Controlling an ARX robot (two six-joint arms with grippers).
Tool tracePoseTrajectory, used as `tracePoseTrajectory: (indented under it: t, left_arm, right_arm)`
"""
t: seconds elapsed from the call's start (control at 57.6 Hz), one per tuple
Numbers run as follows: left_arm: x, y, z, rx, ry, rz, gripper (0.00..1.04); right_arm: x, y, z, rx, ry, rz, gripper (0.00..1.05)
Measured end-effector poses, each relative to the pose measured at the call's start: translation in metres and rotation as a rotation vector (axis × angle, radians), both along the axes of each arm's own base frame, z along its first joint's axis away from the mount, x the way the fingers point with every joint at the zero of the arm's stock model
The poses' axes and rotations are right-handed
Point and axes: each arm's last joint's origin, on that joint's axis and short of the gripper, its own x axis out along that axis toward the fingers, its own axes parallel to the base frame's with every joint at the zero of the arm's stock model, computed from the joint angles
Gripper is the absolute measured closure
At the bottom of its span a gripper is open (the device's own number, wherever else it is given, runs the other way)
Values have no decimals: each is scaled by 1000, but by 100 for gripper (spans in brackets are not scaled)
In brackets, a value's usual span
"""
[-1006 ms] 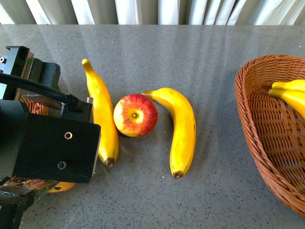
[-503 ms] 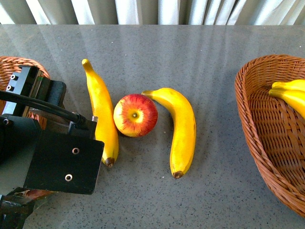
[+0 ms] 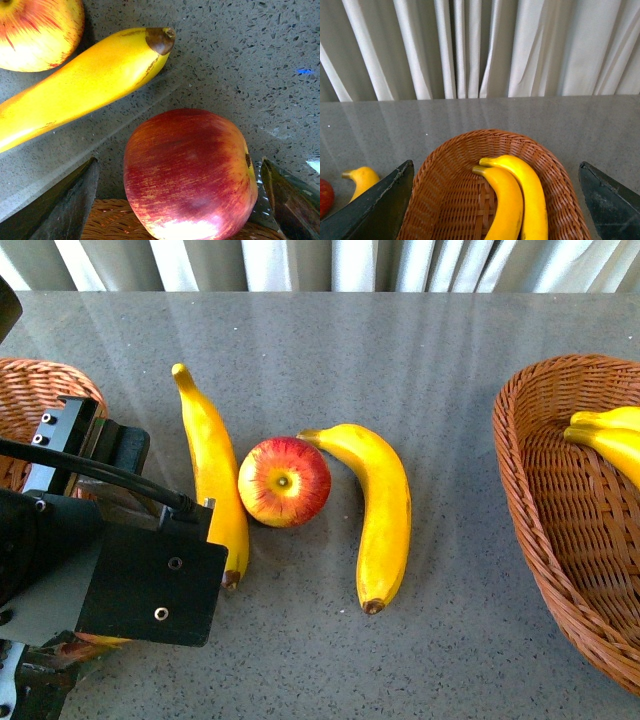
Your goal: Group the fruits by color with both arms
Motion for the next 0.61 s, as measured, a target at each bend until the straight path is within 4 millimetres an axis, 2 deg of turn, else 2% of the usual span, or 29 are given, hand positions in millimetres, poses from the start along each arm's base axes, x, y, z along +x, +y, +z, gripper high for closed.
tracePoseTrajectory:
  t: [0.607]
  left_arm:
    - [5, 1, -13, 32, 23, 52, 9]
  right_arm:
    - [0, 0, 0, 0, 0, 0, 9]
